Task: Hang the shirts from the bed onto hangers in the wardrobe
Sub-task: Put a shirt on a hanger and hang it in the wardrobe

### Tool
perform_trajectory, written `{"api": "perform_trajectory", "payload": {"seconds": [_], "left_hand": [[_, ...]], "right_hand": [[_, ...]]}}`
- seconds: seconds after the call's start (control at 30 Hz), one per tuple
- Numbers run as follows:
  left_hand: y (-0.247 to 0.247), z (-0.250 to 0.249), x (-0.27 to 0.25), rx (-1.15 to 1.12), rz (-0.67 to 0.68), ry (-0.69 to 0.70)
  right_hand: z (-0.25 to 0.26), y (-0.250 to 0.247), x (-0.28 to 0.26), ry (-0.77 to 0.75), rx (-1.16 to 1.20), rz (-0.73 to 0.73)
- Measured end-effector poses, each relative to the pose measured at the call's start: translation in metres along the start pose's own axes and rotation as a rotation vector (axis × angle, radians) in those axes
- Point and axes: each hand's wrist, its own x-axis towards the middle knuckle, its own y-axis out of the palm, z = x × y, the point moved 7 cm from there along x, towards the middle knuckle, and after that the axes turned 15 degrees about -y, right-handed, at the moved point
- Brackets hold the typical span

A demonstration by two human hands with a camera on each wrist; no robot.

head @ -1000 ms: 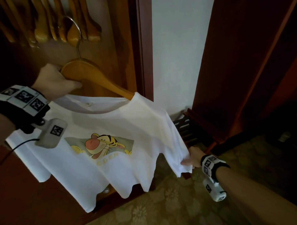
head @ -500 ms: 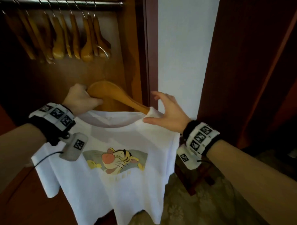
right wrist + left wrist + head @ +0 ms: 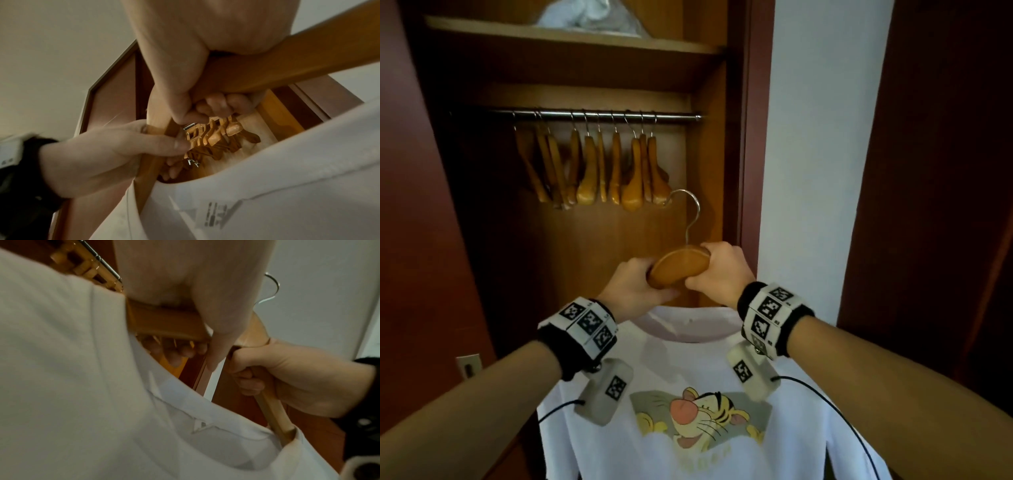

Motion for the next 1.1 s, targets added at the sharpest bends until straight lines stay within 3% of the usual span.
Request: {"api": "perform_trajectory", "payload": {"seconds": [0.33, 0.53, 0.73, 0.87, 0.93, 1.1], "left_hand": [[-0.002, 0.034, 0.002, 0.043, 0.134, -0.004], [-0.010, 0.088, -0.002, 0.058, 0.184, -0.142], [0.007, 0.124, -0.017, -0.049, 0.339, -0.287], [0.012, 0.146, -0.024, -0.094, 0.317, -0.308], [0.013, 0.159, -0.026, -0.079, 0.313, -0.306], [0.018, 0.214, -0.024, 0.238, 0.402, -0.374]], "right_hand": [[-0.024, -0.031, -0.002, 0.080, 0.046, -0.053], [-0.023, -0.045, -0.003, 0.090, 0.016, -0.070], [-0.015, -0.043, 0.000, 0.063, -0.060, -0.003], [-0.017, -0.052, 0.001, 0.046, -0.104, -0.043], [-0.022, -0.055, 0.001, 0.064, -0.102, -0.054], [-0.033, -0.067, -0.002, 0.094, -0.039, -0.116]]}}
